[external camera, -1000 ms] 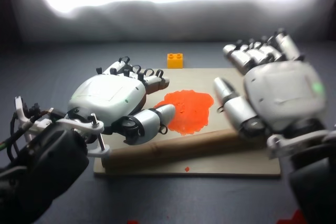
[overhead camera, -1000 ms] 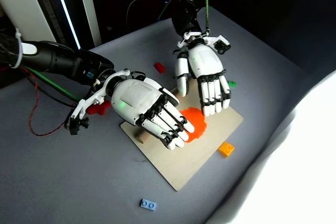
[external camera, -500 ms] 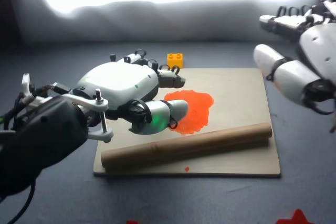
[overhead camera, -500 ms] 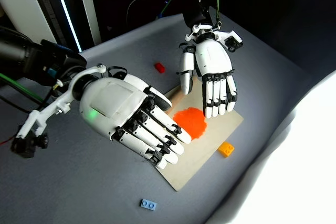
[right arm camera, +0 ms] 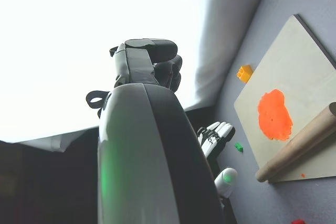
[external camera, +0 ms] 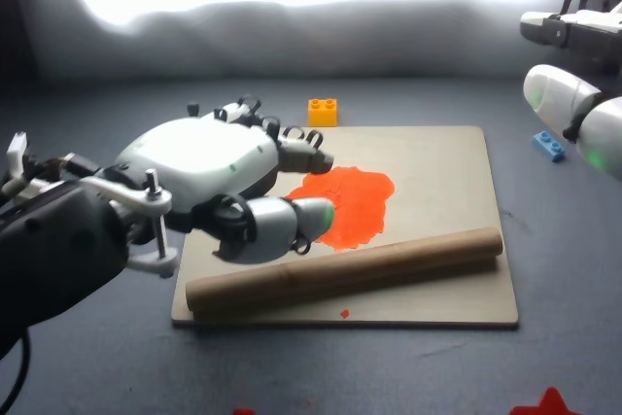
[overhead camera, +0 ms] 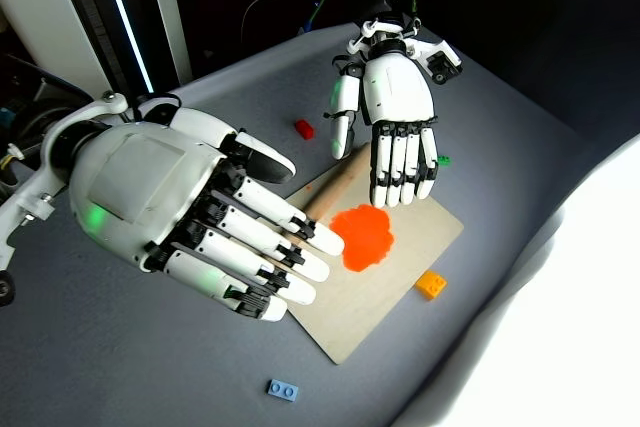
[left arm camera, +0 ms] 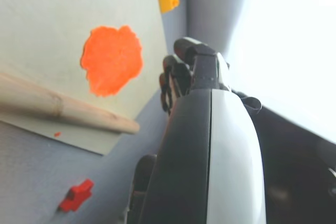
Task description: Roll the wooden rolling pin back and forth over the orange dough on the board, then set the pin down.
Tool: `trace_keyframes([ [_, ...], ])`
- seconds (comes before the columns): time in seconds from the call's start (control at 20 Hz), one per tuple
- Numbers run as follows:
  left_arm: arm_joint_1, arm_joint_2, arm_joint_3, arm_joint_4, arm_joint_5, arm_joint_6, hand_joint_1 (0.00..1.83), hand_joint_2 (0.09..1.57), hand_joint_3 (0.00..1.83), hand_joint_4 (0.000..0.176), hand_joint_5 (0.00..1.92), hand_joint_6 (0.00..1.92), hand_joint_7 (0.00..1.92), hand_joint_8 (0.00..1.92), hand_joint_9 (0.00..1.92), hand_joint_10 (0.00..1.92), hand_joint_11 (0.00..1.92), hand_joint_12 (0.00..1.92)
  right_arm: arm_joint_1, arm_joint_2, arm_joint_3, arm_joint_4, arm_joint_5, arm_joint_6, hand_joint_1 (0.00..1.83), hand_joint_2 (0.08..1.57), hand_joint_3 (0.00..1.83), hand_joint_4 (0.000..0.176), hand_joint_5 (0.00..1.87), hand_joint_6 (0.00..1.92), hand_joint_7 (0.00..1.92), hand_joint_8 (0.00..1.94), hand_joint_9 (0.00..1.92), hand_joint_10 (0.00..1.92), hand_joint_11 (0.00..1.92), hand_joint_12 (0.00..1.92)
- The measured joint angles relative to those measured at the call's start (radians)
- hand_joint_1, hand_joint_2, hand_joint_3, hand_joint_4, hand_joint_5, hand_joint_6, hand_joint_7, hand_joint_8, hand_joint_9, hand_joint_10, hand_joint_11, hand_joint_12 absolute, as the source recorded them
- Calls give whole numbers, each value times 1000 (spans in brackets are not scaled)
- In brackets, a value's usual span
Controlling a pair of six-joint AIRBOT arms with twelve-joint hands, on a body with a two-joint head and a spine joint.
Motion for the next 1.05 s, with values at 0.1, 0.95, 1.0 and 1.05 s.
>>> trace_keyframes([
  [0.1, 16, 40, -34, 7, 0, 0, 0, 1518, 1, 0, 384, 2, 443, 4, 357, 3, 0, 716, 0, 19, -18, -7, 2, -10, 0, 1543, 2, 0, 507, 6, 583, 3, 490, 121, 0, 1195],
  [0.95, -1, 92, -90, 26, -6, -3, 0, 1517, 0, 0, 379, 3, 445, 2, 363, 4, 0, 702, -31, 37, -20, -5, 63, -45, 0, 1545, 3, 0, 511, 6, 593, 7, 499, 114, 0, 1181],
  [1.0, -1, 92, -92, 26, -5, -3, 0, 1517, 0, 0, 379, 3, 445, 2, 363, 4, 0, 702, -33, 37, -20, -6, 63, -46, 0, 1545, 3, 0, 511, 6, 593, 7, 499, 114, 0, 1181],
  [1.05, -1, 91, -92, 25, -3, -3, 0, 1520, 2, 0, 381, 4, 448, 4, 363, 4, 0, 703, -45, 37, -20, -14, 70, -46, 0, 1546, 3, 0, 511, 6, 588, 5, 496, 113, 0, 1182],
])
